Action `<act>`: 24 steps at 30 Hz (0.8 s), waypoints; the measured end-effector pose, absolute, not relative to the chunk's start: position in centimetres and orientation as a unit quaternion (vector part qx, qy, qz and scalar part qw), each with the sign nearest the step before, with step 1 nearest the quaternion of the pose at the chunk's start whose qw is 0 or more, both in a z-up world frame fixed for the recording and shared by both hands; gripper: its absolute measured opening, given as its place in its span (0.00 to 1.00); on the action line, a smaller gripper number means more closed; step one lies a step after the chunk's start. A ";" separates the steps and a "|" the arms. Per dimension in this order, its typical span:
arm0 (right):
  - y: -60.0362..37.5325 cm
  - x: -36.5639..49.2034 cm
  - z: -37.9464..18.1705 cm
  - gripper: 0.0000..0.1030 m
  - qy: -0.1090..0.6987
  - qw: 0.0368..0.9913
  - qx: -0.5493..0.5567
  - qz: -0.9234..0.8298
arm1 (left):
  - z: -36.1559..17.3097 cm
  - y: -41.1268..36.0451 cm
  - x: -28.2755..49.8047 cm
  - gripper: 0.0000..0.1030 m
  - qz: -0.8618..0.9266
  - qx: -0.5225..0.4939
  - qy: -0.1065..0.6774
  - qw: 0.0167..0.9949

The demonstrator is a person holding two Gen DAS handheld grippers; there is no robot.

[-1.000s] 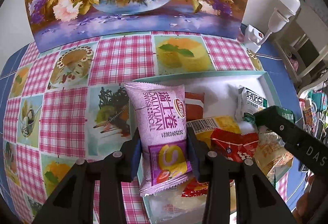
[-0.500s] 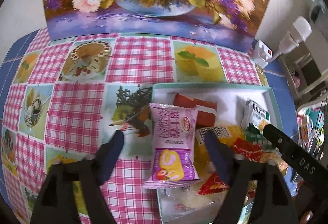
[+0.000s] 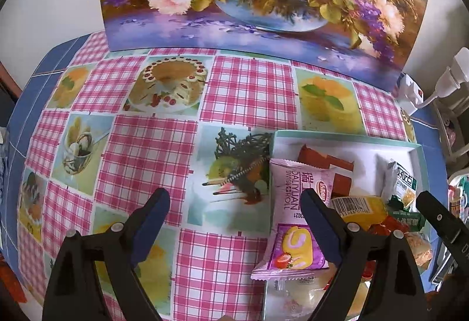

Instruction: Organize snacks

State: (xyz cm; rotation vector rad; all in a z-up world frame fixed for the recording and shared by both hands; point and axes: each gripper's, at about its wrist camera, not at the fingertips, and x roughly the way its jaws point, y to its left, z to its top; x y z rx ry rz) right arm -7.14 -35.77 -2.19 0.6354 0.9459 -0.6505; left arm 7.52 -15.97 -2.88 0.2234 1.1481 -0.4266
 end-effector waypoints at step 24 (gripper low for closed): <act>-27.6 -12.6 2.1 1.00 0.416 0.832 0.232 -0.283 | 2.7 -9.7 -0.6 0.88 -0.172 0.146 0.475 0.850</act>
